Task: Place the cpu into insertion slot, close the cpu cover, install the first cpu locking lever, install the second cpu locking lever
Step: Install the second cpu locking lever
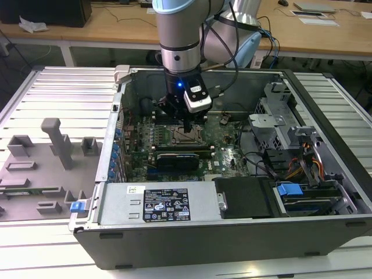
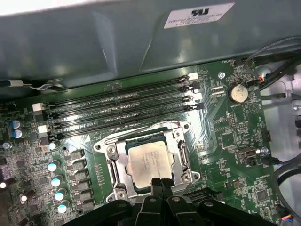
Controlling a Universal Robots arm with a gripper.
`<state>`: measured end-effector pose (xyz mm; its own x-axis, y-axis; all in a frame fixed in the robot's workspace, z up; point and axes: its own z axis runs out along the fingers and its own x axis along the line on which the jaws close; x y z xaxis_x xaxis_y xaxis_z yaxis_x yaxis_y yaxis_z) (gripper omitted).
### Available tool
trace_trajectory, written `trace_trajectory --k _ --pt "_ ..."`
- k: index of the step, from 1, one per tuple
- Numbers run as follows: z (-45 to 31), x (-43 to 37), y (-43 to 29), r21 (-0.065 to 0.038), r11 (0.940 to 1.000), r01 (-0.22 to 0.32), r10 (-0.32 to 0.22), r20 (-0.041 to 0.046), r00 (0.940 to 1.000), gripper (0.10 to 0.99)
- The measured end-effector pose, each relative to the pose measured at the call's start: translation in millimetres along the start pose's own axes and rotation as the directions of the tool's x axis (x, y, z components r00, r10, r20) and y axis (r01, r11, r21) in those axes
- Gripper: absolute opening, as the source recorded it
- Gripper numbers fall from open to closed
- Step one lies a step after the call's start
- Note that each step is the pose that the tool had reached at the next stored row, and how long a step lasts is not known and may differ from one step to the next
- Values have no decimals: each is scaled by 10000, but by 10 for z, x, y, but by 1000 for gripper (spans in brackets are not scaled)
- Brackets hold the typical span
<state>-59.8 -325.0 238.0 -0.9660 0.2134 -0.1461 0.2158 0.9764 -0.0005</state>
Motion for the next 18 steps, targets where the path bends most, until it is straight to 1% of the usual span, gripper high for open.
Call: trace_trajectory --k 1,3,5,8,9,11,12,14,15,16,18 --pt "-67 -11 -3 -1 10000 1 -1 1 10000 106" --pt "-72 -16 -23 -1 10000 0 0 0 10000 106" --pt "-73 -24 -59 0 10000 0 0 0 10000 106" --pt "-67 -63 -237 0 10000 0 0 -1 10000 106" --pt "-64 -75 -290 -25 10000 -3 3 -4 10000 106" --pt "-63 -86 -341 -76 10000 -10 9 -17 10000 106" --pt "-63 -88 -353 -105 9999 -15 15 -24 10000 106" --pt "-62 -88 -354 -112 9999 -18 17 -26 10000 106" --pt "-62 -89 -354 -103 9999 -15 14 -72 10000 106" --pt "-59 -90 -354 -92 10000 -14 13 -169 9999 106" --pt "-56 -93 -353 -46 10000 -11 9 -483 9988 106"
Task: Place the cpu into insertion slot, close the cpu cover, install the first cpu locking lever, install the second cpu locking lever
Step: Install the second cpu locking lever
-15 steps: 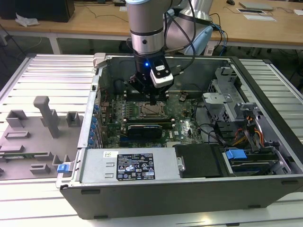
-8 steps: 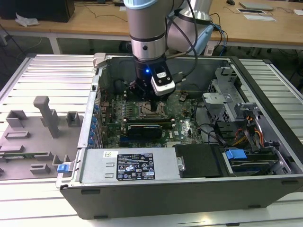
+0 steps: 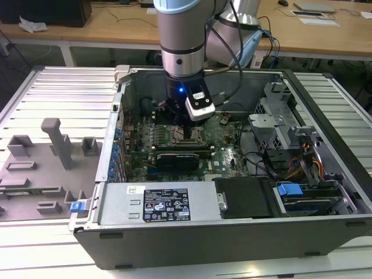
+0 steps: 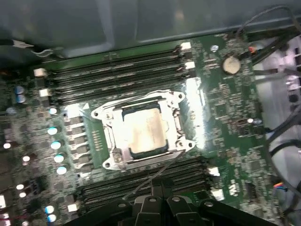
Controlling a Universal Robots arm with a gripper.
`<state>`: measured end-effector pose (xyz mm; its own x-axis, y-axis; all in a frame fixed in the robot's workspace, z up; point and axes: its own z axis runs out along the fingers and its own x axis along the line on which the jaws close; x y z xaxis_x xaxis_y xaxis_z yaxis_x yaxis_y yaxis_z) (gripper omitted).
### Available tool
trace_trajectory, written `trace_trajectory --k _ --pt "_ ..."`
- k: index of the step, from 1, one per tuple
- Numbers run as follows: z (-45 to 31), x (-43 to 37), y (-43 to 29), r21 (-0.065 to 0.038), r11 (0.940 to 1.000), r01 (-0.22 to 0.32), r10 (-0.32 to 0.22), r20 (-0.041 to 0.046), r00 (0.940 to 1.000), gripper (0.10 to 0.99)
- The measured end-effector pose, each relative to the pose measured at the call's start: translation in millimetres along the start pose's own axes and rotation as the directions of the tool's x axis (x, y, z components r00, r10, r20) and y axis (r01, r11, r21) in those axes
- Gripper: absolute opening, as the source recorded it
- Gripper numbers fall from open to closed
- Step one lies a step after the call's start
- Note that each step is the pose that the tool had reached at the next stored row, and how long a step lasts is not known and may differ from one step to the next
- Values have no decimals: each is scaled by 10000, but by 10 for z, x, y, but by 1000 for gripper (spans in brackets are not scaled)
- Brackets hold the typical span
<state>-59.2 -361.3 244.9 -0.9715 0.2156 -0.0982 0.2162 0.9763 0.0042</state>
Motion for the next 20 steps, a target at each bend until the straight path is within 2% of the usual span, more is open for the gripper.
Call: trace_trajectory --k 2,3,5,6,9,10,12,20 --pt "1 -3 1 48 10000 6 -4 -353 9994 106" --pt "1 -4 1 80 10000 9 -4 -653 9979 106" --pt "2 -5 1 106 9999 13 -3 -970 9953 106" --pt "3 -5 1 113 9999 14 -2 -1042 9946 106" --pt "5 -6 1 87 10000 13 -4 -1053 9944 106" --pt "8 -5 1 53 10000 9 -4 -1057 9944 106" --pt "19 -4 -2 -117 9999 -4 -8 -1051 9945 106" --pt "73 18 -37 -331 9990 303 -333 -936 9951 106"
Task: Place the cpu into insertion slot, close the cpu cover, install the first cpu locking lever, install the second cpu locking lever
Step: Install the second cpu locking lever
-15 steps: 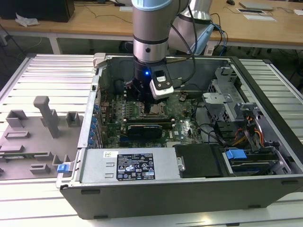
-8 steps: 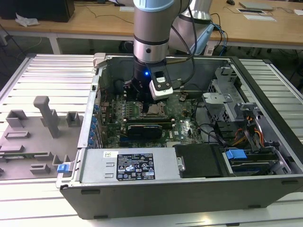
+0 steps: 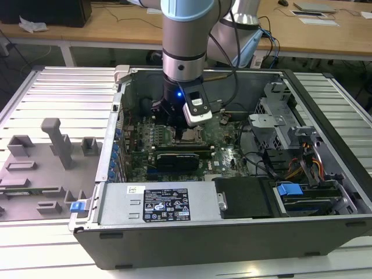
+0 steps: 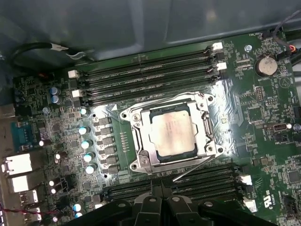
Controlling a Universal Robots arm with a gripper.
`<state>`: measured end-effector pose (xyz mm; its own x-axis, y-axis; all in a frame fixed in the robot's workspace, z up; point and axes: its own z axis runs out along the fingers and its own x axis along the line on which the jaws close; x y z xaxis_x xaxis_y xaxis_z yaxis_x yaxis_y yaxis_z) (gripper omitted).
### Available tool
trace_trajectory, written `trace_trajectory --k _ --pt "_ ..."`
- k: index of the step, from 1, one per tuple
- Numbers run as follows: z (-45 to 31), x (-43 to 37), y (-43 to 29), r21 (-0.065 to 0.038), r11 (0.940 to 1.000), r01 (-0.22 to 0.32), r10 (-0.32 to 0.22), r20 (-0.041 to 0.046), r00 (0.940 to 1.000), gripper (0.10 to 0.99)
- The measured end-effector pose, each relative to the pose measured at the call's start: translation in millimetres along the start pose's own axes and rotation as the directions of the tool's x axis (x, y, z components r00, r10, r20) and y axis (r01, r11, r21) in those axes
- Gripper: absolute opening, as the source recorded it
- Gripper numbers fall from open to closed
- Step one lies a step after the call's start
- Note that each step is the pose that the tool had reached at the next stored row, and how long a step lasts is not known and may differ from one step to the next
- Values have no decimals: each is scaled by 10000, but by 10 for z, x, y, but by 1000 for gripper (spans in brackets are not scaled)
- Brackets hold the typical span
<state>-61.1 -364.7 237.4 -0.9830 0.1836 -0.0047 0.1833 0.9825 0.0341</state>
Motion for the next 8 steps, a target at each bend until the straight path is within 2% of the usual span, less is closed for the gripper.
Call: trace_trajectory --k 4,6,8 --pt "17 0 -31 -125 9997 231 -231 11 9997 106" --pt "25 3 -63 -254 9993 270 -271 -11 9996 106" --pt "41 10 -146 -622 9976 309 -314 -69 9995 106"
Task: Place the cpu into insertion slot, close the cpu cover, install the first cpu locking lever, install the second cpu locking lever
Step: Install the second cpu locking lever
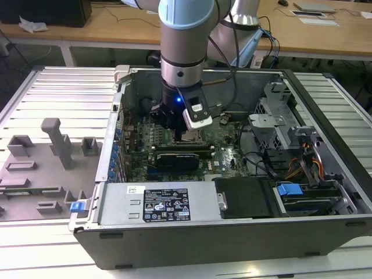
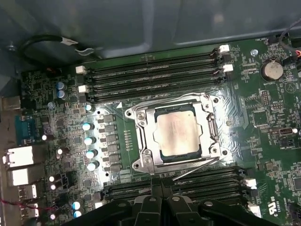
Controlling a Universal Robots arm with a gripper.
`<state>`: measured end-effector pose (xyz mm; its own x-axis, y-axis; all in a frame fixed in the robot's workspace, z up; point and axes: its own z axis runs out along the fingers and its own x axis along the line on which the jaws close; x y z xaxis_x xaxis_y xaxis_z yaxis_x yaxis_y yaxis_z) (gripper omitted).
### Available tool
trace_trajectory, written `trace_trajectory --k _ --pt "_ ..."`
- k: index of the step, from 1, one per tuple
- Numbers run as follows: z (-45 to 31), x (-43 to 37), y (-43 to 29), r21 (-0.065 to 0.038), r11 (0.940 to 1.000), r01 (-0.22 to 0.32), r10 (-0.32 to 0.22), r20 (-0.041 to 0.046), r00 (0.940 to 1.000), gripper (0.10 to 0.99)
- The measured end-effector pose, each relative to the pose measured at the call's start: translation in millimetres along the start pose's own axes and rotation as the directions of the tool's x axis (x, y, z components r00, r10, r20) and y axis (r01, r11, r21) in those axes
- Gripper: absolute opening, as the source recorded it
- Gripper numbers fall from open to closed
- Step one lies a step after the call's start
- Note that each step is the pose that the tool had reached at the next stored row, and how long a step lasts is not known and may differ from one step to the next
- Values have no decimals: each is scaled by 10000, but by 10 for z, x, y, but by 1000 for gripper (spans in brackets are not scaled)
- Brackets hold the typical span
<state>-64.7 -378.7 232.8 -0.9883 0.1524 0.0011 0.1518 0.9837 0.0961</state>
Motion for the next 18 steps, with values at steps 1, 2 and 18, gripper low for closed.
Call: trace_trajectory --k 1,2,18 --pt "6 1 -38 -149 9999 15 -15 -25 10000 106" --pt "9 5 -53 -225 9997 19 -20 -37 10000 106" --pt "199 73 -203 -1370 9904 184 -216 -219 9995 106"
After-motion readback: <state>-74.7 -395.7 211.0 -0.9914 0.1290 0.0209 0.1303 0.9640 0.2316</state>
